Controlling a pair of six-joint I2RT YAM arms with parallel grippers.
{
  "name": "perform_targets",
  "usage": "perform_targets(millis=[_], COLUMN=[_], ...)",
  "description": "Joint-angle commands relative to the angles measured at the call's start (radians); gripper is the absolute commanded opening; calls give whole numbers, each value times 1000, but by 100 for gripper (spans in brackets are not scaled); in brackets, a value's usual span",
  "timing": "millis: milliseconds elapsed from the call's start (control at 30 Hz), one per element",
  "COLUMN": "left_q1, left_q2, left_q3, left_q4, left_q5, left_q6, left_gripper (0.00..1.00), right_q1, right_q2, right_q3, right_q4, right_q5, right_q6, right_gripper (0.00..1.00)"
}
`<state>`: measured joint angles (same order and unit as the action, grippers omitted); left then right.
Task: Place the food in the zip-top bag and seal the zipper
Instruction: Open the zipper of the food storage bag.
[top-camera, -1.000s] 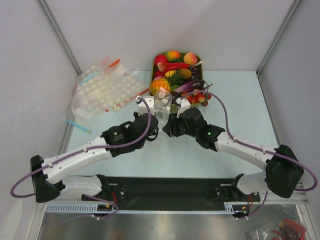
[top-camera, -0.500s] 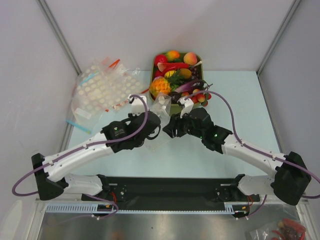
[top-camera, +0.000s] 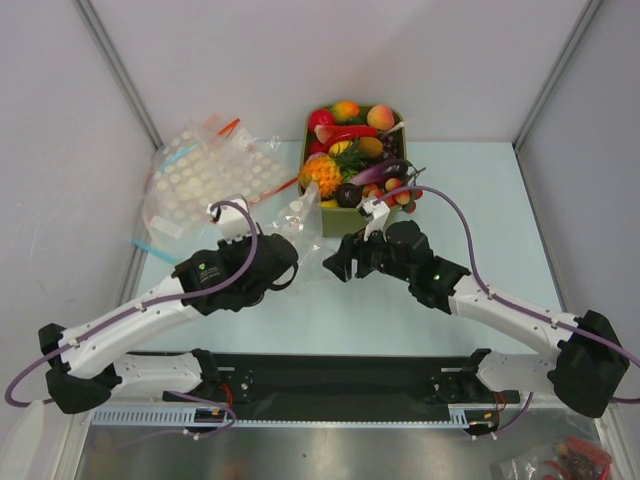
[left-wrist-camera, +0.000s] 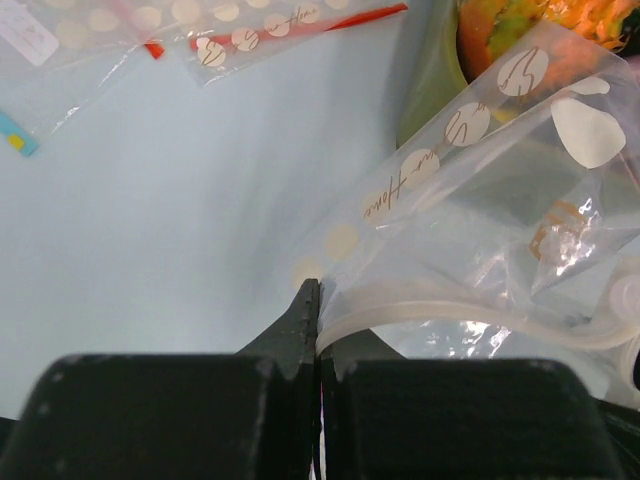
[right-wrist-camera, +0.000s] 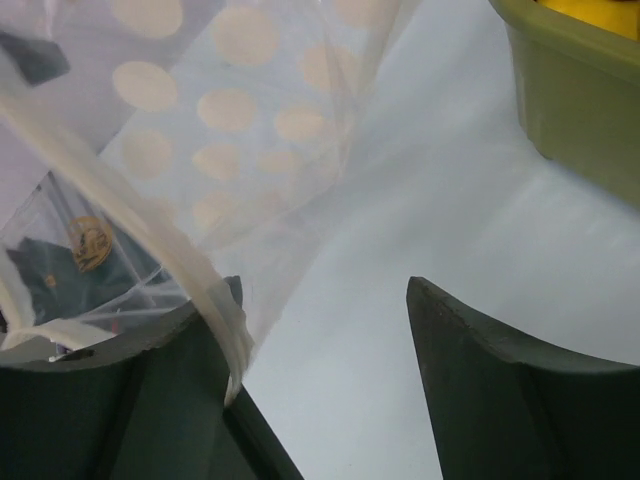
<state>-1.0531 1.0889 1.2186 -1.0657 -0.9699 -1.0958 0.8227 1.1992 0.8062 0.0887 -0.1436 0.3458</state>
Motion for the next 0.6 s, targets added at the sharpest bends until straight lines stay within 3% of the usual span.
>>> perform_targets(millis=[0,167,267,400,567], left_q1=[5,5,7,8,19], left_q2=[35,127,170,189,140], left_q3=[25,59,104,156,108], left_q4=[-30,-52,-161,-370,-399], left_q5=[-49,-41,-72,-136,-171], left_q6=[-55,-61,-137,-384,-432], left_gripper=[0,0,0,0,0], right_q1=[6,9,10,12,10], right_q2=[-72,-107,-113,-133,-182], right_q3=[-27,-53,-56,-68,-91], right_q4=[72,102,108,112,123], right_q5=[-19,-17,-24,-11,32], right_q6=[-27,-30,-30,-33,-31], right_gripper=[74,77,77,77,77])
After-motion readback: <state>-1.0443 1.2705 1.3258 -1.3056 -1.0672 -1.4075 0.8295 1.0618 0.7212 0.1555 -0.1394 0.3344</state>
